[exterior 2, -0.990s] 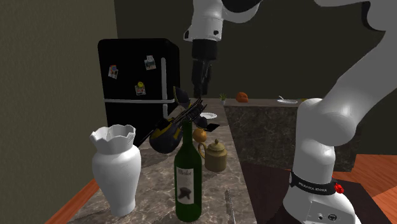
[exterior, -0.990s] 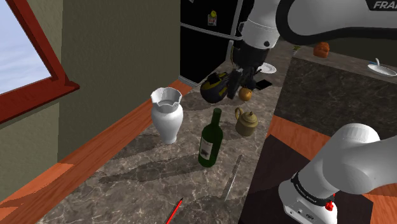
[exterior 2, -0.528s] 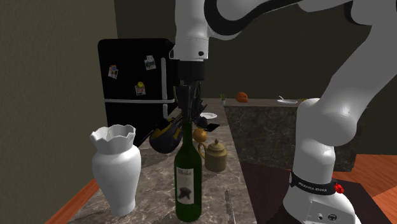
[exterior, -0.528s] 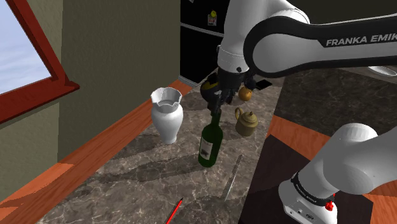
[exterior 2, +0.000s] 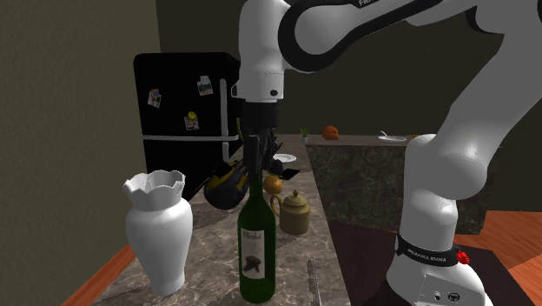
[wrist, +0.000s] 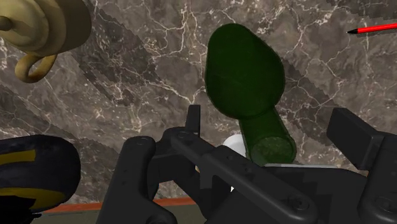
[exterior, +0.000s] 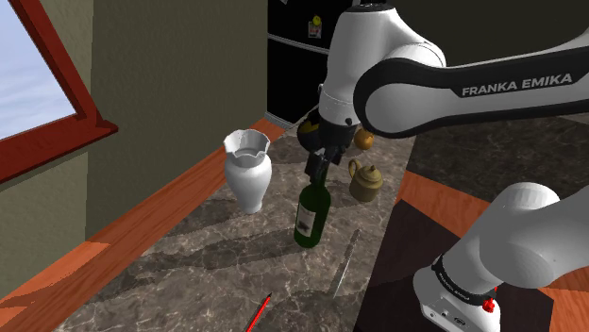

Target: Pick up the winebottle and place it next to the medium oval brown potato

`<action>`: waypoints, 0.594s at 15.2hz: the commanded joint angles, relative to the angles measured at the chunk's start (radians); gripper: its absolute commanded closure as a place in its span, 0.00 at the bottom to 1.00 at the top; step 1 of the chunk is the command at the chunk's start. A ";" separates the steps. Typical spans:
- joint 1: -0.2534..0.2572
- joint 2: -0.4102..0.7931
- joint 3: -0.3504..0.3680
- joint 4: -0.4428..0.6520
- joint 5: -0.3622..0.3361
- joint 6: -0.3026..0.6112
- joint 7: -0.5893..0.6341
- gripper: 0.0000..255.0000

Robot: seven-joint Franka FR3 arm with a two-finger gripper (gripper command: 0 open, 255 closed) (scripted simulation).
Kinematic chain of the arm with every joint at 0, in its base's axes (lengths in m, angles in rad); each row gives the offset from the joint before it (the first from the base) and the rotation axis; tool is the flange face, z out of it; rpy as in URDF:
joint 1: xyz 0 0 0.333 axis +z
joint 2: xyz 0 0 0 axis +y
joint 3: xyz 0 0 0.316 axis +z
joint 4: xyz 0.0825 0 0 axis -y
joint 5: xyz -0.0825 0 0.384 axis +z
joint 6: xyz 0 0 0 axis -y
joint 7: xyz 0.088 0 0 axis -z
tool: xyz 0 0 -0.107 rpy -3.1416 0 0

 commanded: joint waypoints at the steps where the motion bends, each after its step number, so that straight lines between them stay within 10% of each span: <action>1: 0.000 -0.001 0.000 -0.003 0.001 0.003 0.000 0.00; 5: 0.000 -0.001 0.000 -0.003 0.001 0.003 0.000 0.00; 6: 0.000 -0.001 0.000 -0.003 0.001 0.003 0.000 1.00; 9: 0.001 -0.001 0.001 -0.003 0.001 0.003 0.000 1.00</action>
